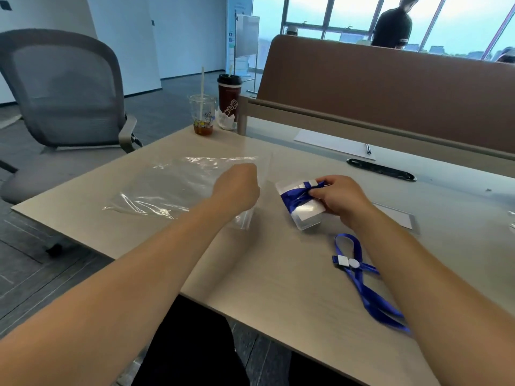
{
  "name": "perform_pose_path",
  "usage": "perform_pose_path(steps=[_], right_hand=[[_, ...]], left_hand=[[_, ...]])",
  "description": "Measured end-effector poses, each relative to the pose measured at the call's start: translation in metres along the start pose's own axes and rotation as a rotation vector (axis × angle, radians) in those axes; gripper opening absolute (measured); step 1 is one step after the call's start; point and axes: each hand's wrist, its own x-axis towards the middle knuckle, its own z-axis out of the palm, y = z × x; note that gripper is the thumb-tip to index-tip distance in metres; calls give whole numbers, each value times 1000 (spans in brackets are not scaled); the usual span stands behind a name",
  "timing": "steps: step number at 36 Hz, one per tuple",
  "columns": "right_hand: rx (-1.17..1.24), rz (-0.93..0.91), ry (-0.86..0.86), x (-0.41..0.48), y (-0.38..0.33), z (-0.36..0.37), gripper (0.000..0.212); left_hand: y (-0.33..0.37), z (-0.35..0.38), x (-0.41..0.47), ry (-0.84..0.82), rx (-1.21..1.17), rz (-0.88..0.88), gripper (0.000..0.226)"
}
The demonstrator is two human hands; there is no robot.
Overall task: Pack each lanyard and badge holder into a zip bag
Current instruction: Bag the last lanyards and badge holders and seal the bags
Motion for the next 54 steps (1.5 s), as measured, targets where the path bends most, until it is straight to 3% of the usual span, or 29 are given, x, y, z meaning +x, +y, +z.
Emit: perform_pose_path(steps=[6,12,23,41,54], right_hand=[[62,21,24,-9,1,-20,41],[75,24,50,-18,11,-40,24],[78,55,110,-20,29,-69,30],[-72,135,-38,-23,35,-48,12],[151,215,46,-12,37,-45,12]], left_hand=[[17,11,-4,-63,-19,77,19],[33,23,-9,-98,-50,110,11],[44,50,-8,-106,-53,116,8],[55,59,-8,-96,-125,172,10],[62,53,-11,-90,-338,227,10]])
